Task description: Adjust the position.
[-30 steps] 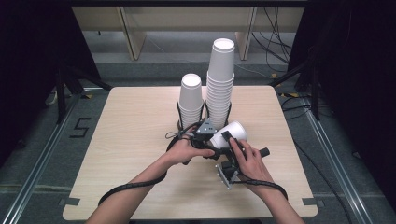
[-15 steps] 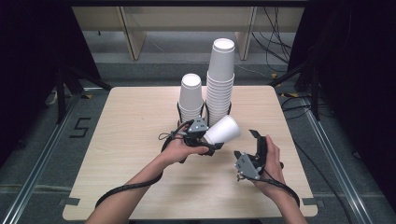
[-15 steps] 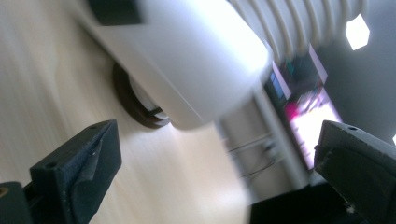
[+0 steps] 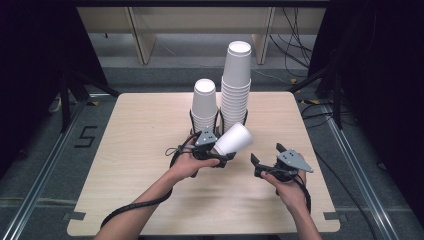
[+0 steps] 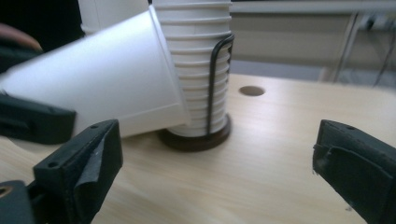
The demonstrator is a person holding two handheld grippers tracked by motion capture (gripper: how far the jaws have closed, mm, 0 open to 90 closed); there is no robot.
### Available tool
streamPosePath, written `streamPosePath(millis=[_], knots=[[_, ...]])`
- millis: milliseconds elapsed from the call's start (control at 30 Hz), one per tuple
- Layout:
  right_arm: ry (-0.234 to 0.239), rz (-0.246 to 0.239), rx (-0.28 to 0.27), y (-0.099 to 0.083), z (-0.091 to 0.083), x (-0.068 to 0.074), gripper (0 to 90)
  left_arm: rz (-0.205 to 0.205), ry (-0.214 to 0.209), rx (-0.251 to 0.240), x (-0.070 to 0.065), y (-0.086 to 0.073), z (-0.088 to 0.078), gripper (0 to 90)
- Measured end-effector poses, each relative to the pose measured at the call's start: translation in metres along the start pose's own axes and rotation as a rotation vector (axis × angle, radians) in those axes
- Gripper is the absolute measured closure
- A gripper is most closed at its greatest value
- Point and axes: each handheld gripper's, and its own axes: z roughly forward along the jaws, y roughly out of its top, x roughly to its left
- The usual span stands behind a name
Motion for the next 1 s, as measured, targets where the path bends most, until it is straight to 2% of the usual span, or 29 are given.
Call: streamPosePath(millis=[67,100,133,167,233,300,333,433,533,600,733,767,800,1000], knots=[[0.046,0.115,-0.007,-0.002,0.002,0.000,3.7,-0.005,0.003,-0.006,0.000,-0.001,0.000,21.7],[0.052,0.150,0.002,-0.003,0.003,0.000,4.0,0.003,0.007,0.000,0.001,-0.001,-0.001,21.7],[0.063,0.202,0.010,-0.003,0.003,0.001,4.0,-0.005,0.008,-0.012,0.000,-0.002,0.000,21.7],[0.077,0.239,-0.001,-0.004,0.005,0.000,4.0,-0.022,0.011,-0.003,-0.002,-0.003,-0.001,21.7],[0.098,0.351,-0.001,-0.006,0.008,0.001,4.0,-0.024,0.012,-0.006,-0.002,-0.003,0.000,21.7],[0.110,0.439,0.003,-0.007,0.010,0.003,4.1,-0.018,0.009,-0.012,-0.002,-0.004,0.001,21.7],[0.108,0.459,-0.001,-0.008,0.012,0.002,4.0,-0.017,0.011,-0.015,-0.003,-0.004,0.001,21.7],[0.146,0.579,0.001,-0.009,0.015,0.005,3.9,-0.010,0.010,-0.029,-0.003,-0.005,0.002,21.7],[0.173,0.623,0.001,-0.010,0.017,0.007,3.5,-0.007,0.017,-0.027,-0.004,-0.005,0.003,21.7],[0.189,0.676,0.001,-0.009,0.018,0.009,2.9,-0.005,0.020,-0.027,-0.004,-0.006,0.004,21.7],[0.210,0.730,-0.011,-0.008,0.022,0.011,2.3,-0.002,0.017,-0.035,-0.005,-0.005,0.005,21.7],[0.226,0.777,0.004,-0.007,0.022,0.013,2.2,-0.001,0.015,-0.038,-0.005,-0.005,0.006,21.7],[0.222,0.760,-0.003,-0.007,0.024,0.012,2.2,0.000,0.015,-0.039,-0.006,-0.005,0.006,21.7],[0.232,0.820,0.003,-0.005,0.029,0.016,1.5,0.010,0.022,-0.033,-0.008,-0.004,0.007,21.7]])
